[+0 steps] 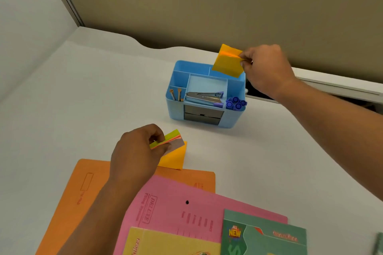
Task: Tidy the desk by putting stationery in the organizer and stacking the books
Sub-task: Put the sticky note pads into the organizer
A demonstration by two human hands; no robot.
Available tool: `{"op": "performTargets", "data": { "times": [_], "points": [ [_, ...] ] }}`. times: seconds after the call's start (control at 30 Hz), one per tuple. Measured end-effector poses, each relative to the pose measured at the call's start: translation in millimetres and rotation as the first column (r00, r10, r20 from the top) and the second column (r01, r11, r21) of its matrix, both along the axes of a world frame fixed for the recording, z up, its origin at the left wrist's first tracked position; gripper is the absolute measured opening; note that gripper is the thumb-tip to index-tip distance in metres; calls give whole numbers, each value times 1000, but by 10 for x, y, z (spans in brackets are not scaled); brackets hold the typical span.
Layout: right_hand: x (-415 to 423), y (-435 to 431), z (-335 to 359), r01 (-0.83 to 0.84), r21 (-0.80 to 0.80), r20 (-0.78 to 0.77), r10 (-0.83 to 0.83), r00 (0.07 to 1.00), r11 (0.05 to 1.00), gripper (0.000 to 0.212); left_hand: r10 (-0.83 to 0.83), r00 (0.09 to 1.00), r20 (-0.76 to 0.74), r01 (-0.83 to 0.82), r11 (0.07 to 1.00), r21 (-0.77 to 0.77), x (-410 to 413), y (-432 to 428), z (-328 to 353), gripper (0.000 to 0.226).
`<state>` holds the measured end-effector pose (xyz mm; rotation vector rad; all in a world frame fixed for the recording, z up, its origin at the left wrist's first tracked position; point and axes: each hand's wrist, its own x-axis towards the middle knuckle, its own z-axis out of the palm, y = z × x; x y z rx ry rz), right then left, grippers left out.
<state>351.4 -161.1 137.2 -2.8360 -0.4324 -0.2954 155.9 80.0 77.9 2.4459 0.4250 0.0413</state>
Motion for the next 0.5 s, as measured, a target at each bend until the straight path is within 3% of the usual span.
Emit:
{"op": "performTargets", "data": {
  "times": [0.17, 0.33, 0.4, 0.5],
  "points": [
    [15, 52, -99, 16, -58, -106, -22, 994, 998, 25, 28, 996, 80, -23, 997, -69, -56, -27, 126, 26],
    [-243, 36, 121, 33, 240, 45, -45, 998, 970, 15, 89, 974, 210, -24, 954, -297, -112, -82, 231, 19],
    [-490, 109, 267, -69, 377, -35, 89, 995, 924, 9, 106, 957, 271, 11, 917, -398, -116, -139, 294, 20],
    [-879, 259, 455, -289, 418, -295, 430, 853, 861, 34, 101, 929, 355, 85, 878, -471, -56, -220, 412, 24]
  ]
}}
